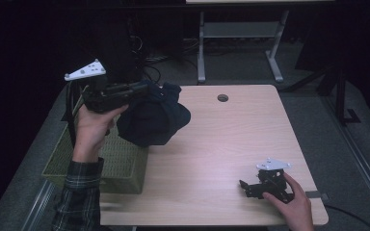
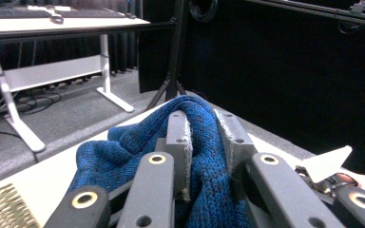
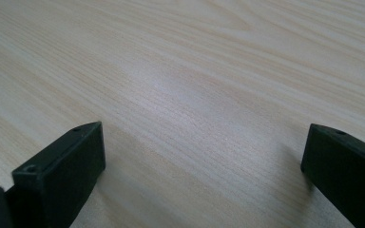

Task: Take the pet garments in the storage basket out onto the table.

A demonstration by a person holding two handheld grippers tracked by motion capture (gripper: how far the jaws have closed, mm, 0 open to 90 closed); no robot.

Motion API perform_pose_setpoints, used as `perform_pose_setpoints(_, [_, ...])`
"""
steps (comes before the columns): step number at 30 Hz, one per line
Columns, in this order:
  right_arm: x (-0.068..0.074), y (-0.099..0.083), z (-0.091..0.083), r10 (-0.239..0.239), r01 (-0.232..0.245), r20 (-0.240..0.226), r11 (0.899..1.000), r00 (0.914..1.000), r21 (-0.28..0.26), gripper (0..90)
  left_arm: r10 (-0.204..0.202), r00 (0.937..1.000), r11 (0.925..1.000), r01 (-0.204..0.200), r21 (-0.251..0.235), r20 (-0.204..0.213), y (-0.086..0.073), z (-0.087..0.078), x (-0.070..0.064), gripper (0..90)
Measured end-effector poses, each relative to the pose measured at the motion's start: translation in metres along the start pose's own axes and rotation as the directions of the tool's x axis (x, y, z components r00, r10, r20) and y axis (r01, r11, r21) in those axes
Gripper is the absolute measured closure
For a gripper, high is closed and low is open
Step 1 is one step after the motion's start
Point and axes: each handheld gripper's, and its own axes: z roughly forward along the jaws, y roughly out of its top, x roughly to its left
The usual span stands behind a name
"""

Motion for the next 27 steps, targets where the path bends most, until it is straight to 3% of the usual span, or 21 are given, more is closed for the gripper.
perform_pose_setpoints(15, [0.0,0.0,0.0,-0.004,0.004,0.0,1.0,1.0,-0.002,0.5,-0.001,0.9948,0.999,-0.003,0.044,0.102,-0.008,0.066,-0.018,76.8])
perform_pose_setpoints(27, [-0.001,0.0,0.0,-0.007,0.007,-0.002,1.0,1.0,-0.002,0.5,0.03,0.9907,0.9953,-0.042,0.088,0.133,-0.018,0.109,-0.037,77.0])
